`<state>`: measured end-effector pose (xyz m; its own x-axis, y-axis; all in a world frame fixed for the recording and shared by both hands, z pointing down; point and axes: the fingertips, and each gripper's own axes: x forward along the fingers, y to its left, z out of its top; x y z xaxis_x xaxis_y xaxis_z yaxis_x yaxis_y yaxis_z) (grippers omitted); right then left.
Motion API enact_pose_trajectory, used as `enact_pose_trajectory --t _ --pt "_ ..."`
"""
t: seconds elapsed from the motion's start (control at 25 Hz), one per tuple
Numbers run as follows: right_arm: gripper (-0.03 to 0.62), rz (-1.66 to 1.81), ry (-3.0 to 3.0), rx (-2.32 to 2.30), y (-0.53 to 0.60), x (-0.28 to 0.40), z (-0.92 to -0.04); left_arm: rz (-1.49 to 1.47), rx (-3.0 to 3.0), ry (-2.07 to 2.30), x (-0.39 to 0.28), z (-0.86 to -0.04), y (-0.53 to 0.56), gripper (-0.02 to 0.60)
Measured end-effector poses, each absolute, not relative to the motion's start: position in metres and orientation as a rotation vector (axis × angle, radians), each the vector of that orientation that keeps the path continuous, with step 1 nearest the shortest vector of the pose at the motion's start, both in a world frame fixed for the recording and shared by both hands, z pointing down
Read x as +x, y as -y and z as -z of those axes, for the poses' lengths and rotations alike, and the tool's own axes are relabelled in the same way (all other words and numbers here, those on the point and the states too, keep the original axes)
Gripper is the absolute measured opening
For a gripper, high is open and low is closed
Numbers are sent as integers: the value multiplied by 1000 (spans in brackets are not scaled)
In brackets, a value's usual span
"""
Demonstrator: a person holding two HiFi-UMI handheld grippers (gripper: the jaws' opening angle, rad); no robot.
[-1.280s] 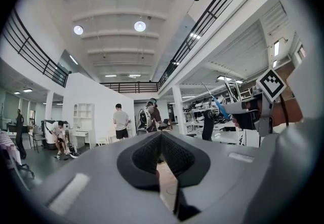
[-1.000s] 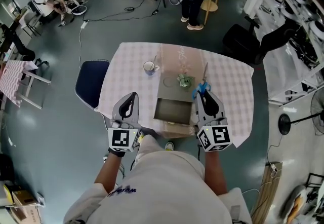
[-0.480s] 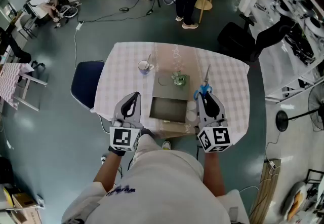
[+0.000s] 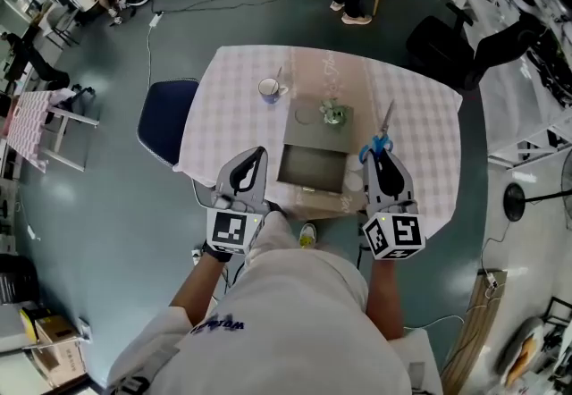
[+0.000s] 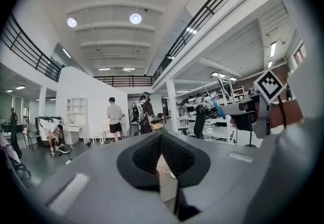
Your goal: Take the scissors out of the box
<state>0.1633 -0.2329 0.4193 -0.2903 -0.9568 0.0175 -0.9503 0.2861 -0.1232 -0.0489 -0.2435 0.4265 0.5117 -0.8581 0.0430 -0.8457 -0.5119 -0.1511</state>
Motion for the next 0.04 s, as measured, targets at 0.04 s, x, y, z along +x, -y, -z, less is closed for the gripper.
enact_pose_trajectory --t 0.04 --pt "83 167 -2467 -1835 234 165 -418 155 -2632 -1478 -45 -424 245 2"
